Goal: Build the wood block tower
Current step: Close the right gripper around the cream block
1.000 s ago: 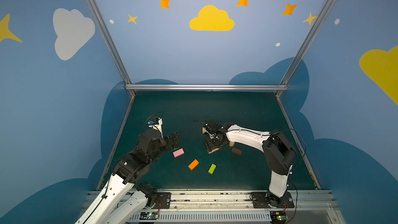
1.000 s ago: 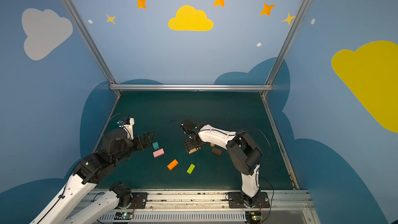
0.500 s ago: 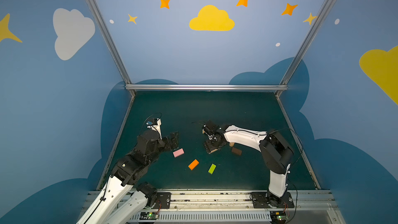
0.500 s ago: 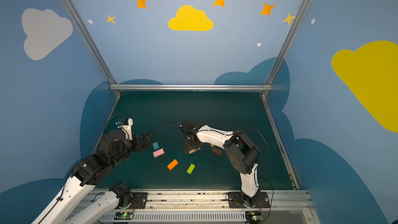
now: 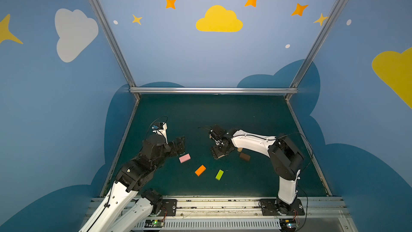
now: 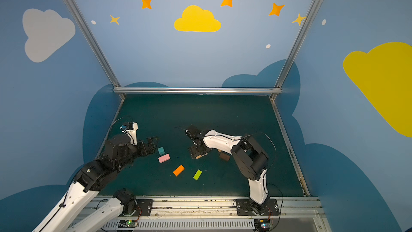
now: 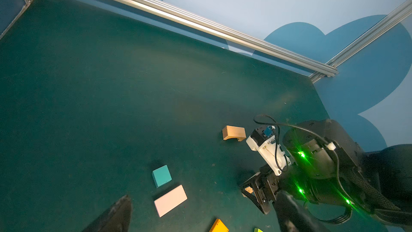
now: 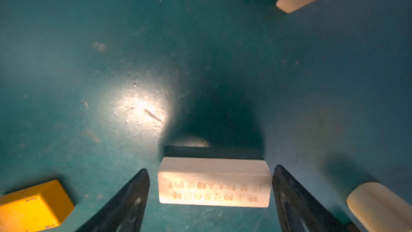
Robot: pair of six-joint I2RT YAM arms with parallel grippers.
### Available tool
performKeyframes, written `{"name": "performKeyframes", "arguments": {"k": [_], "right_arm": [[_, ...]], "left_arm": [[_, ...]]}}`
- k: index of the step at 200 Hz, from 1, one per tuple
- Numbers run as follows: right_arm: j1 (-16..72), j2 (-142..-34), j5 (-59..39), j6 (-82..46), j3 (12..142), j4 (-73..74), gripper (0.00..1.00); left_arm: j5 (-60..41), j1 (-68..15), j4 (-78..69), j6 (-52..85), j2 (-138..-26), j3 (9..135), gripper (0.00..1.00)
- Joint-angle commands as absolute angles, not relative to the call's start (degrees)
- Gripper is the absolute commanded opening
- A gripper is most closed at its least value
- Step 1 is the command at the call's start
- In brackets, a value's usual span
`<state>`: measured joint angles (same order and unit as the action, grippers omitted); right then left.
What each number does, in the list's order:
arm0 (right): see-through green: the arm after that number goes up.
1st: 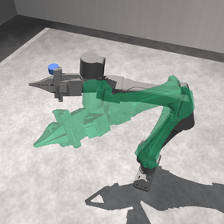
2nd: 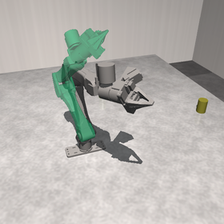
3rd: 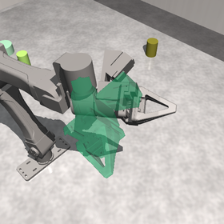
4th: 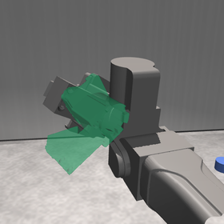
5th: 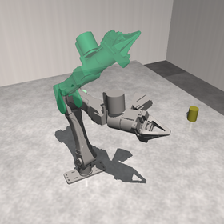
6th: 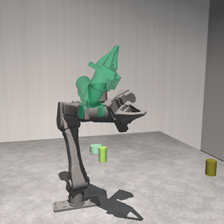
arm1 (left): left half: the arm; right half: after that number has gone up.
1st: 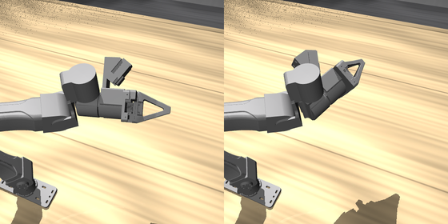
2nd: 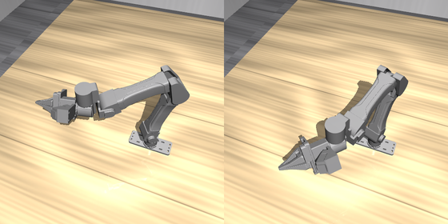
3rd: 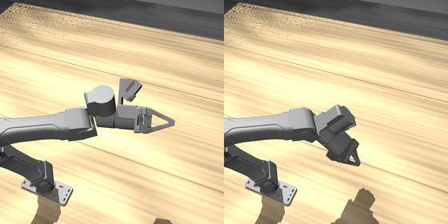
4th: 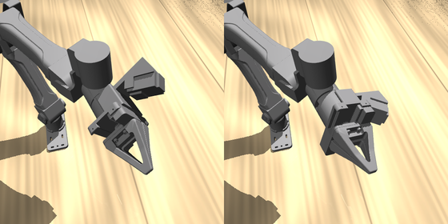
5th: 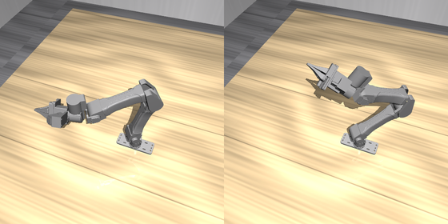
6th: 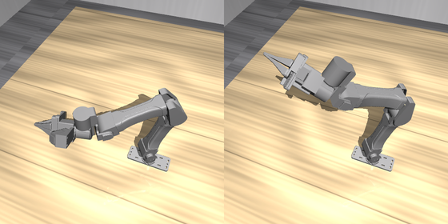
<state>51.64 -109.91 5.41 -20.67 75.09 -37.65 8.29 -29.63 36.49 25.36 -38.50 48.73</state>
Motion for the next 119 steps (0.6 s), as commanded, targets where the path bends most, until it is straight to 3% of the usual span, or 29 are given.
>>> {"name": "performKeyframes", "arguments": {"k": [1, 119], "right_arm": [[51.96, -110.63, 5.89, -20.52, 75.41, -39.53, 0.85], [51.94, -111.25, 5.94, -21.48, 75.45, -40.6, 0.84]], "left_arm": [[8.61, -29.36, 37.02, 24.97, -38.33, 48.44, 0.99], [8.7, -29.42, 37.14, 24.98, -37.98, 48.0, 1.0]]}}
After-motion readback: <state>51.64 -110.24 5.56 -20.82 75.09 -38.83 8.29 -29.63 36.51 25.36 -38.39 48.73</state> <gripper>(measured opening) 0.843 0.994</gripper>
